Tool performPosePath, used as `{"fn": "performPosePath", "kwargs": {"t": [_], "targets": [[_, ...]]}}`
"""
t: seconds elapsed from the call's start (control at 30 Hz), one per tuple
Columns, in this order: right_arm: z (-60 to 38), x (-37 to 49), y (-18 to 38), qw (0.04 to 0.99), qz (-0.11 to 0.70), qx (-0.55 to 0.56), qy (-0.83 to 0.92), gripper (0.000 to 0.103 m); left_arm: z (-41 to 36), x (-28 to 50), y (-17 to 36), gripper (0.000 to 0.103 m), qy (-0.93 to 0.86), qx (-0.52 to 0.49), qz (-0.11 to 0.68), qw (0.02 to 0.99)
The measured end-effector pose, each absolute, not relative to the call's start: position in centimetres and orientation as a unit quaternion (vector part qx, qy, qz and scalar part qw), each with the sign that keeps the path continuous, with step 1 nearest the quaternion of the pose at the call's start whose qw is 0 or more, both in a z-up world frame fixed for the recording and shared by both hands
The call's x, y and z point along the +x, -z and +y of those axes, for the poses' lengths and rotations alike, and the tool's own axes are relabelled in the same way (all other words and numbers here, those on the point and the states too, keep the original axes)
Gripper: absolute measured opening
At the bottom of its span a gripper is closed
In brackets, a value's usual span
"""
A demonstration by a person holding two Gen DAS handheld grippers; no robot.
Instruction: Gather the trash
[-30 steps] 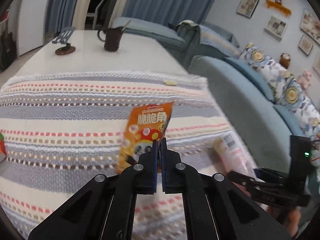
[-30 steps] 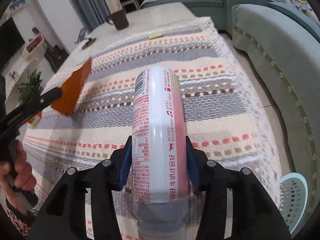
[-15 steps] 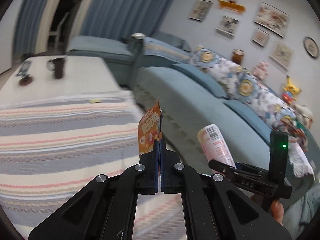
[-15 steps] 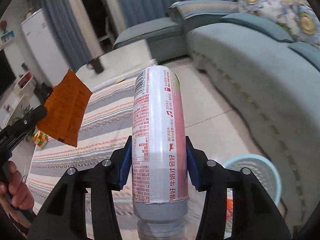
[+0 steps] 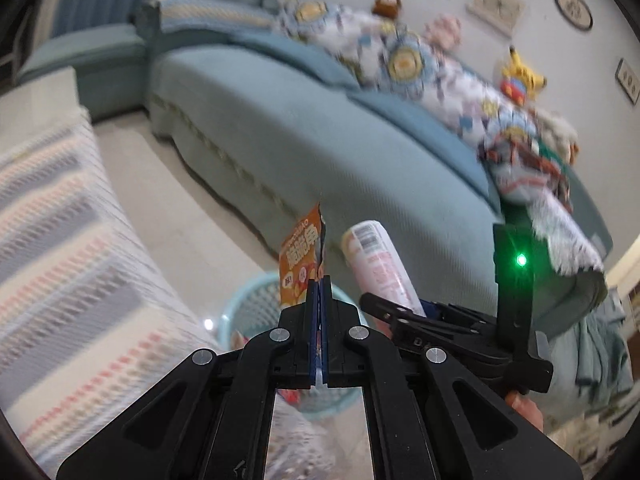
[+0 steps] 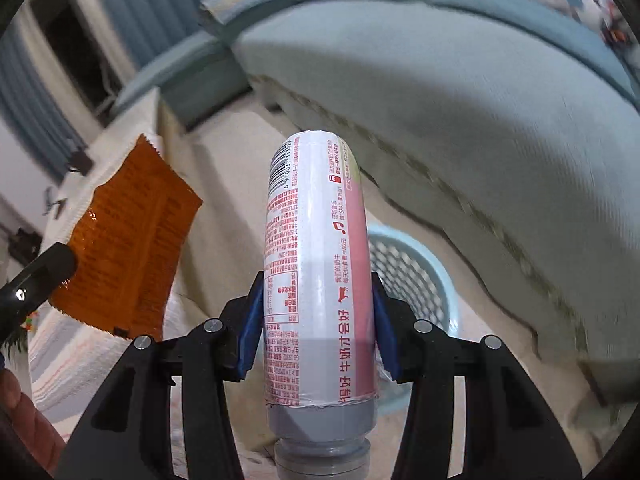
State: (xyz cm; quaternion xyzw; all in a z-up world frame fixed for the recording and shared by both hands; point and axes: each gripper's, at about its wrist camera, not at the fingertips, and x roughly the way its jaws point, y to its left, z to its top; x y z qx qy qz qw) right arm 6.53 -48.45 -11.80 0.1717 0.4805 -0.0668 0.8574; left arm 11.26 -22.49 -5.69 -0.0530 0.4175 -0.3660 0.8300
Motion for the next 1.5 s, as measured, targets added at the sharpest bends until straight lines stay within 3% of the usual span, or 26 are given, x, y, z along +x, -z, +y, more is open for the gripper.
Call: {"fn": "performPosePath", "kwargs": {"t": [0.17, 0.3, 0.4, 0.57, 0.7, 0.83, 1.23, 1.5], "targets": [[-50.2, 6.5, 15.9, 0.831, 0.513, 0.196, 0.083, 0.047, -25.6, 12.2, 10.2, 0.002, 0.359, -0.03, 0.463, 0.81], [-51.5, 6.5, 17.7, 0.823, 0.52, 0.208, 0.092, 0.059, -26.0, 12.9, 11.6, 0.027, 0.345, -0.018, 0.477, 0.808], [-52.0, 6.8, 17.6, 0.823, 0.517, 0.214, 0.09, 0.059, -25.8, 12.8, 11.1, 0.034, 0.342, -0.017, 0.467, 0.815], [-50.9, 5.7, 15.2, 0.837, 0.499, 0.21, 0.074, 0.059, -23.6, 11.5, 8.3, 0.049, 0.334, -0.025, 0.442, 0.832], [-48.2, 4.1, 11.3, 0.863, 0.469, 0.175, 0.063, 0.059, -20.9, 9.1, 5.1, 0.069, 0.321, -0.029, 0.399, 0.859], [-45.3, 2.0, 7.3, 0.89, 0.427, 0.144, 0.066, 0.064, -17.9, 6.6, 2.3, 0.078, 0.294, -0.04, 0.357, 0.886], [-37.2, -4.6, 1.3, 0.952, 0.267, 0.087, 0.122, 0.073, -9.7, -0.4, 0.0, 0.086, 0.157, -0.02, 0.237, 0.959], [-35.0, -5.8, 1.1, 0.955, 0.239, 0.078, 0.159, 0.073, -7.0, -0.6, 0.5, 0.086, 0.123, -0.041, 0.22, 0.967]]}}
